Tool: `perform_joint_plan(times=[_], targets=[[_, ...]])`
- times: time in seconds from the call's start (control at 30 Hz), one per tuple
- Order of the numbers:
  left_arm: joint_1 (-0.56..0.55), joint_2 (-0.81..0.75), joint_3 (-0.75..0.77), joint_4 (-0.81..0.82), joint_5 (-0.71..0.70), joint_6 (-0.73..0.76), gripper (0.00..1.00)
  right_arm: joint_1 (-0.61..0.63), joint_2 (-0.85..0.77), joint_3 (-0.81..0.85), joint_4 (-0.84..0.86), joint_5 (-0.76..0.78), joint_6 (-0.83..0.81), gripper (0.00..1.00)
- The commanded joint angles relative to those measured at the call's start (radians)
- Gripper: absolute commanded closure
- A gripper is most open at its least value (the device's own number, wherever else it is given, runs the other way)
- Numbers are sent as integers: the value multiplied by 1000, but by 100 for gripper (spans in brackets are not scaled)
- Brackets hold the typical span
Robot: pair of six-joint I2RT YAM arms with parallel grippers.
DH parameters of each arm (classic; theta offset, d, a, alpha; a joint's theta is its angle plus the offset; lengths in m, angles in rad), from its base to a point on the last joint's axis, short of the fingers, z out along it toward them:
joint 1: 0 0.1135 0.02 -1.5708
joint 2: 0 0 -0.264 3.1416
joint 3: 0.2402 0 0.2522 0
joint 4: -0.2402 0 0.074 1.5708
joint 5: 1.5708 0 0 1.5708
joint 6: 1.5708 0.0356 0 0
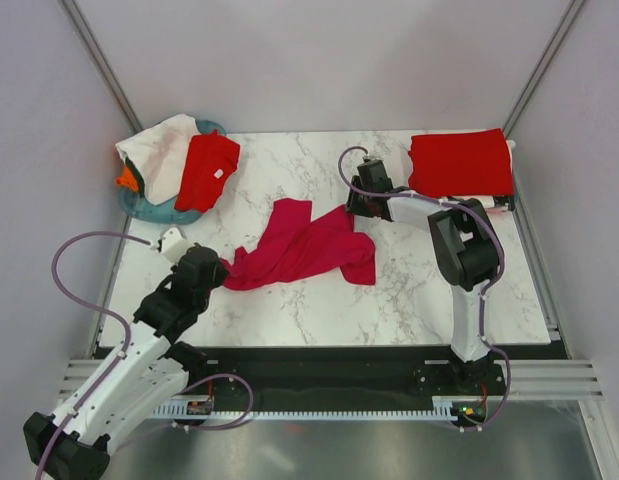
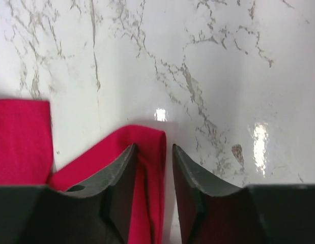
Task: Fold and stack the t-shirts
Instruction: Flatten the tshirt out
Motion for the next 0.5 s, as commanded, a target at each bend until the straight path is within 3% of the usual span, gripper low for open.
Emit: perform_joint_plan(times=[0.0,0.07,0.13,0.3,0.43,0.47], targets=[[5,17,33,4,-40,47,98,3,54,69,7,25,-2,59],[5,27,30,7,-46,47,97,6,75,94,2,12,-5,84],[5,43,32,12,-48,55,96,4,75,100,-4,18,-3,100],[5,127,67,13,-53,100,92,-2,-20,59,-7,56,-25,100],[5,242,162,13,5,211,22,-5,-141,-10,-9,74,-39,100],[5,266,214,13,24,256,17,-3,-193,-49,-9,73,-39,100]])
